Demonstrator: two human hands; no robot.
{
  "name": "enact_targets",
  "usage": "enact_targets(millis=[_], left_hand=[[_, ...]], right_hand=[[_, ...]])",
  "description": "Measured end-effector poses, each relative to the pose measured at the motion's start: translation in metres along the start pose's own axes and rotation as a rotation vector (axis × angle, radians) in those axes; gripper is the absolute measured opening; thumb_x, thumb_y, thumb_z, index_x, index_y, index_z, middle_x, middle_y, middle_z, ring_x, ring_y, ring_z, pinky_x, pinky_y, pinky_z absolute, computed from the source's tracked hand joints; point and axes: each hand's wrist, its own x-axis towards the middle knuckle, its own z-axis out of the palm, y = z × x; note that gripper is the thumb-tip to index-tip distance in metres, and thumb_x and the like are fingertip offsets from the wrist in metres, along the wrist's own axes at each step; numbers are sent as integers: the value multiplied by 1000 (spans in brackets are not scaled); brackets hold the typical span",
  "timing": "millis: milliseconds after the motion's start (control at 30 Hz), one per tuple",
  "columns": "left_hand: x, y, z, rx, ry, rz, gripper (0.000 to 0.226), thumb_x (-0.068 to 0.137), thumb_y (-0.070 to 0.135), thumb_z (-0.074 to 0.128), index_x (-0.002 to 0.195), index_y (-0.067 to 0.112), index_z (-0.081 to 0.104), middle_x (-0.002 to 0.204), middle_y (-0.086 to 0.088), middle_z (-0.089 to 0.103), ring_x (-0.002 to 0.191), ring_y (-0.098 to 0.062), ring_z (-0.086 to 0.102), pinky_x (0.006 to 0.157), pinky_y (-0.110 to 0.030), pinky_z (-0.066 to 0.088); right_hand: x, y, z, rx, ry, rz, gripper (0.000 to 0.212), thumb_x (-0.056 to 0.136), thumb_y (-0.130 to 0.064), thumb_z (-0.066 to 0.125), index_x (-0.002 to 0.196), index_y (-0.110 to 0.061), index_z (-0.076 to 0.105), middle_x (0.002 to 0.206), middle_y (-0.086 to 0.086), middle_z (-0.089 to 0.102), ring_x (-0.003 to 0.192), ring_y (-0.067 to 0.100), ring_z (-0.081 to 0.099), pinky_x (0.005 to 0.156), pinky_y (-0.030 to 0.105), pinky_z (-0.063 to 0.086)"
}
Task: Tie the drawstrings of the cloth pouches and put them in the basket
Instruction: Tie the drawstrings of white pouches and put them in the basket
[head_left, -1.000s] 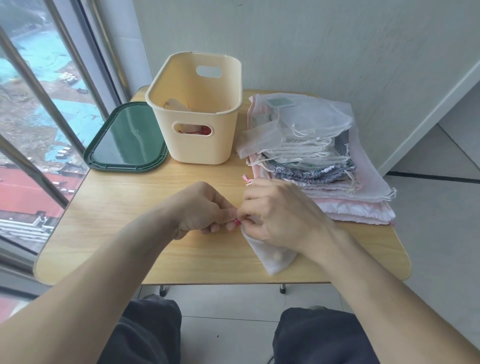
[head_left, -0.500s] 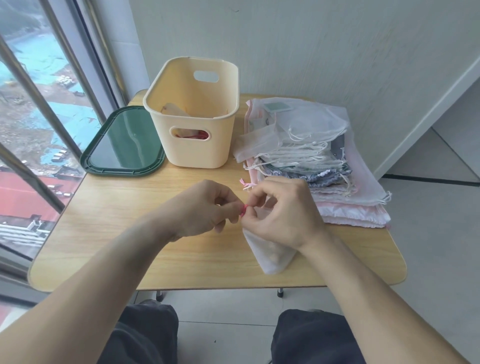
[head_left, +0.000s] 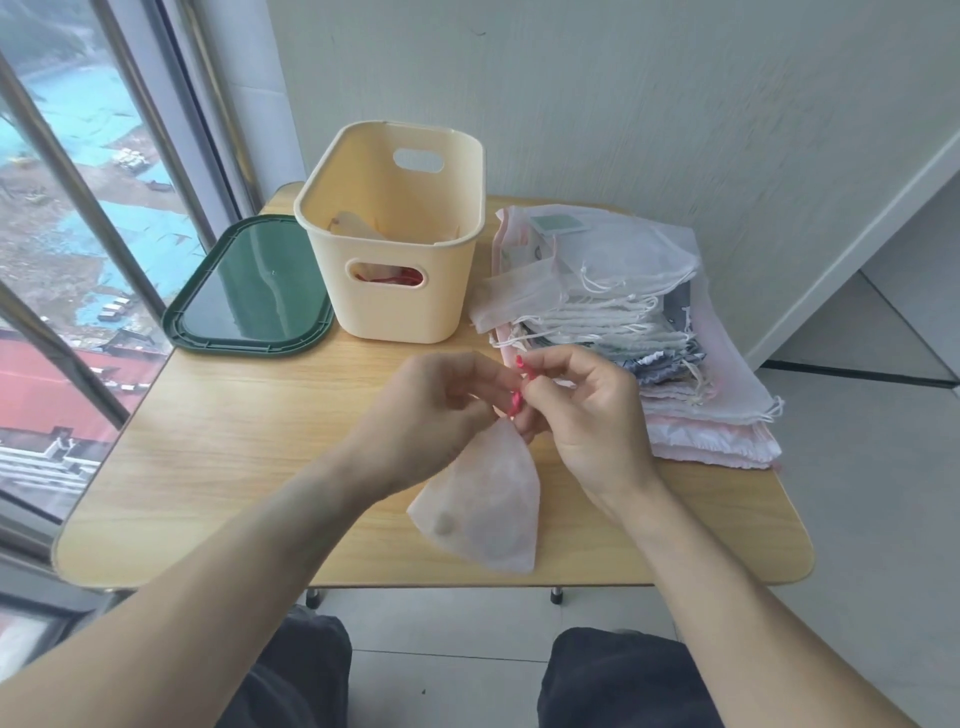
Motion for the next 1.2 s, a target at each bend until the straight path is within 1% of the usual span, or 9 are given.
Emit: enact_targets(millis=[133, 200, 333, 467, 633, 767, 900, 1033, 1200], left_hand=[[1, 0, 1, -65, -27, -46, 15, 94, 23, 63, 94, 21, 78, 90, 4, 77, 92, -15, 70, 89, -36, 54], [1, -1, 2, -82, -28, -27, 19, 91, 35, 70, 94, 16, 76, 88, 2, 77, 90, -13, 72, 87, -32, 55], [2, 0, 2, -150, -45, -31, 19, 87, 28, 73, 89, 9, 72, 82, 1, 76, 79, -8, 71, 76, -19, 51], [4, -4, 0, -159, -163, -86, 25, 88, 30, 75, 87, 6, 70, 82, -2, 73, 78, -11, 65, 80, -28, 49], [4, -5, -1, -116, -281, -84, 15, 94, 22, 65, 87, 12, 73, 82, 9, 71, 83, -4, 63, 81, -21, 43], [4, -3, -4, -74, -316, -64, 26, 90, 36, 55, 82, 19, 74, 82, 5, 69, 81, -7, 59, 81, -28, 43], [5, -3, -4, -17, -315, -19, 28, 91, 38, 52, 79, 23, 72, 84, -9, 67, 81, -15, 57, 84, -42, 46], [4, -3, -3, 36, -329, -19, 30, 92, 42, 49, 76, 24, 69, 74, 5, 59, 72, -10, 51, 74, -31, 41], [4, -6, -2, 15, -192, -14, 43, 95, 48, 50, 88, 9, 68, 72, -3, 56, 66, -15, 49, 63, -30, 40]], right_hand=[[-1, -2, -9, -22, -68, 15, 20, 91, 12, 62, 93, -6, 69, 64, 8, 67, 53, 14, 62, 52, 26, 54], [-2, -3, -13, -30, -100, 15, 17, 91, 8, 65, 95, -8, 70, 65, 3, 67, 56, 13, 61, 52, 26, 54], [-2, -5, -17, -56, -137, -8, 8, 88, -10, 70, 96, -12, 73, 63, 0, 64, 58, 22, 52, 50, 28, 44], [-1, -5, -18, -35, -152, 37, 20, 86, -26, 69, 94, -8, 74, 59, 5, 51, 50, 17, 38, 59, 37, 40], [1, -4, -20, 47, -131, 132, 30, 81, -31, 72, 90, -2, 71, 57, 4, 45, 54, 20, 38, 48, 24, 36], [2, -6, -19, 208, -47, 212, 20, 81, -29, 73, 82, -9, 67, 60, 7, 43, 55, 17, 36, 45, 22, 35], [2, -4, -16, 263, 14, 222, 31, 95, -18, 66, 64, -20, 68, 58, 3, 44, 52, 13, 38, 41, 22, 34], [0, -2, -9, 231, 86, 231, 26, 99, -21, 63, 75, -13, 59, 52, 0, 46, 45, 14, 39, 41, 23, 35], [3, -3, -9, 185, 85, 180, 32, 93, -40, 62, 79, -12, 56, 54, 3, 48, 46, 19, 43, 43, 27, 38]])
